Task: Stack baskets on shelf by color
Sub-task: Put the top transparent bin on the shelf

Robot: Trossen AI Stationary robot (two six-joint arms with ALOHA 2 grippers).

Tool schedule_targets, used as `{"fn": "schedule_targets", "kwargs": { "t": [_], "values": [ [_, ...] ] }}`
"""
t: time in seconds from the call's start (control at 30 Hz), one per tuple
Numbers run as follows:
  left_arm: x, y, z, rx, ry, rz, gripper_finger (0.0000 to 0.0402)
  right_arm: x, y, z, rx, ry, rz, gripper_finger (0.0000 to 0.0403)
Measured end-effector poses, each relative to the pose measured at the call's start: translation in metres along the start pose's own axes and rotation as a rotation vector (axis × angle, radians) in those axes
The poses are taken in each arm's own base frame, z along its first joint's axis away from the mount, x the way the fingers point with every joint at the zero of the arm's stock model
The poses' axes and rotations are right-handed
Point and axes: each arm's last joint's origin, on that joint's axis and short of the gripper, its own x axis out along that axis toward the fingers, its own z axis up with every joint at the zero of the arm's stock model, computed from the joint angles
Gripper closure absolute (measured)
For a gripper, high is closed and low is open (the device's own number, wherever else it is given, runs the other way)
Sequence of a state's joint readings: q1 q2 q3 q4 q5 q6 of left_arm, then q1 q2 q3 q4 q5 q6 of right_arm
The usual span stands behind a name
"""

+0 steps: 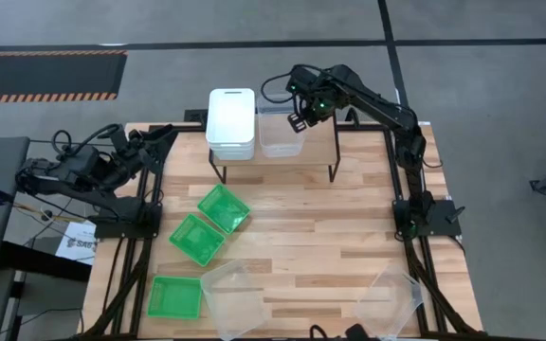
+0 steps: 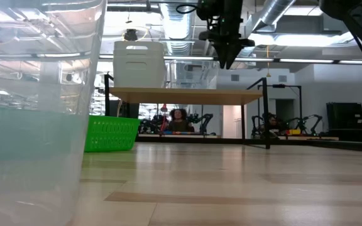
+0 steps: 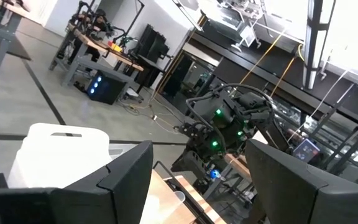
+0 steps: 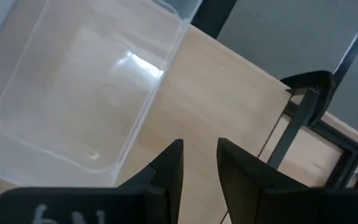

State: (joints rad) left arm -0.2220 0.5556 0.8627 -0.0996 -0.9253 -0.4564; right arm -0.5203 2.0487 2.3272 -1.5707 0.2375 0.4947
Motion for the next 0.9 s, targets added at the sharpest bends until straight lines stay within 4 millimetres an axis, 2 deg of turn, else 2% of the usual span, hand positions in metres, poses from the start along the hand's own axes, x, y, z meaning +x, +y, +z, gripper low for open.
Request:
{"fn": "schedule_targets", "kwargs": {
  "t": [0.17,0.4,0.5,0.6,0.73,0.9],
  "values": [
    [0.0,0.0,0.0,0.0,-0.002,0.004,0.0157,-0.007,-0.004,-0.001,-0.049,-0.014,0.01,0.0285],
    [0.0,0.001,0.0,0.0,-0.013,0.027,0.0157,-0.039,-0.033,-0.005,-0.033,-0.086,0.027,0.0285],
    [0.0,0.001,0.0,-0.006,-0.015,0.03,0.0157,-0.056,-0.045,-0.021,-0.031,-0.107,0.022,0.0285],
    [0.0,0.001,0.0,-0.009,-0.015,0.031,0.0157,-0.062,-0.054,-0.047,-0.027,-0.098,-0.042,0.0285],
    [0.0,0.001,0.0,-0.011,-0.016,0.033,0.0157,-0.053,-0.061,-0.079,0.027,-0.066,-0.059,0.0285],
    [0.0,0.001,0.0,-0.046,-0.026,0.052,0.0157,-0.015,-0.052,-0.097,0.043,-0.109,-0.022,0.0285]
  ]
}}
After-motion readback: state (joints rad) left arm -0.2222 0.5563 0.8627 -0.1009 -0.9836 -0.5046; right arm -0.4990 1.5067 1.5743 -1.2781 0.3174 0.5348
